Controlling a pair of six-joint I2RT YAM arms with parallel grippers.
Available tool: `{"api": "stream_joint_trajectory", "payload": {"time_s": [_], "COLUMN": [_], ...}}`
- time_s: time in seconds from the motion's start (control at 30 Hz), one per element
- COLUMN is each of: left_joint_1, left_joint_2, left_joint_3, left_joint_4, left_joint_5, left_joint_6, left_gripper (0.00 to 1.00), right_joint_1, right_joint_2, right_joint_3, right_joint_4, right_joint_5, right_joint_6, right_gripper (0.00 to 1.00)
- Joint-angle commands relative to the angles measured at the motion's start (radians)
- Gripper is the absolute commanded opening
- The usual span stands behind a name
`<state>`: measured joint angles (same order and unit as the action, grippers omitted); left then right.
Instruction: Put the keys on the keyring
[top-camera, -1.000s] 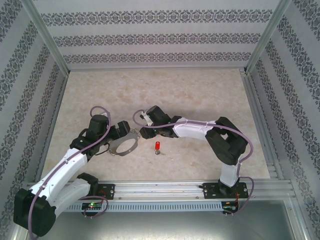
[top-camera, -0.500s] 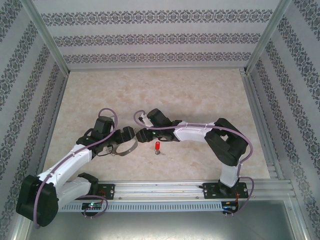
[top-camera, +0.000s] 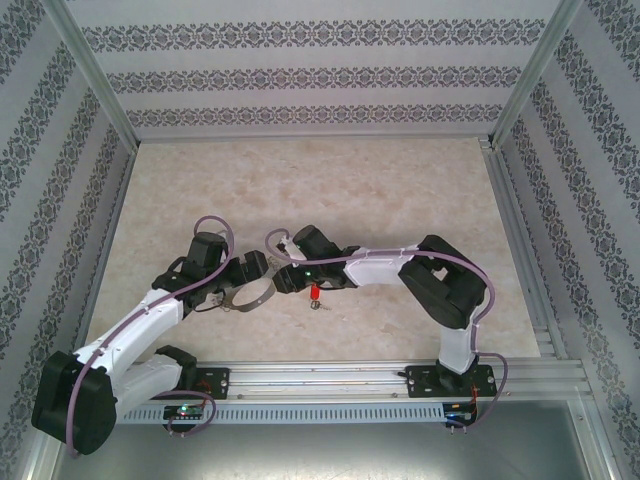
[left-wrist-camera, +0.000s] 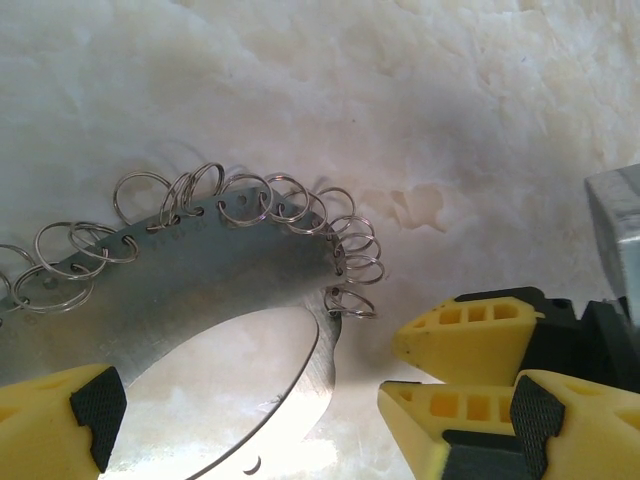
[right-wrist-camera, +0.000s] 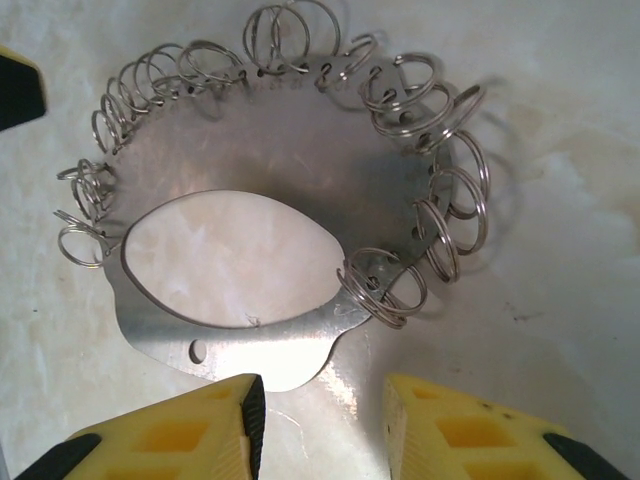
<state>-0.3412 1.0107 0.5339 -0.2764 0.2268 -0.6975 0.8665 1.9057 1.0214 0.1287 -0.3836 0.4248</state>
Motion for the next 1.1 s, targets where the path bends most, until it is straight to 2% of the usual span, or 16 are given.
{"api": "stream_joint_trajectory", "payload": {"time_s": [0.0,0.5,1.07], "left_joint_1": [-0.009,-0.009,-0.009], "left_joint_2": [-0.004,-0.001,0.002], "left_joint_3": [0.032,0.035,0.032], "left_joint_4": [0.018,0.021,0.04], "left_joint_5": [-0.019,-0.025,-0.019], "left_joint_6": [-0.014,-0.009,-0.016], "left_gripper": [1.0,1.0,1.0], "right_joint_1": [0.007,0.004,-0.012], "right_joint_2": [0.035,0.081,0.108], "right_joint_3": [0.01,0.104,0.128], "right_joint_4": [0.029,0.005,-0.03], "right_joint_5": [-0.01,-0.035,0.008], "right_joint_6": [0.02,0.005,-0.021], "right_gripper": [0.38,0.35,0.34]}}
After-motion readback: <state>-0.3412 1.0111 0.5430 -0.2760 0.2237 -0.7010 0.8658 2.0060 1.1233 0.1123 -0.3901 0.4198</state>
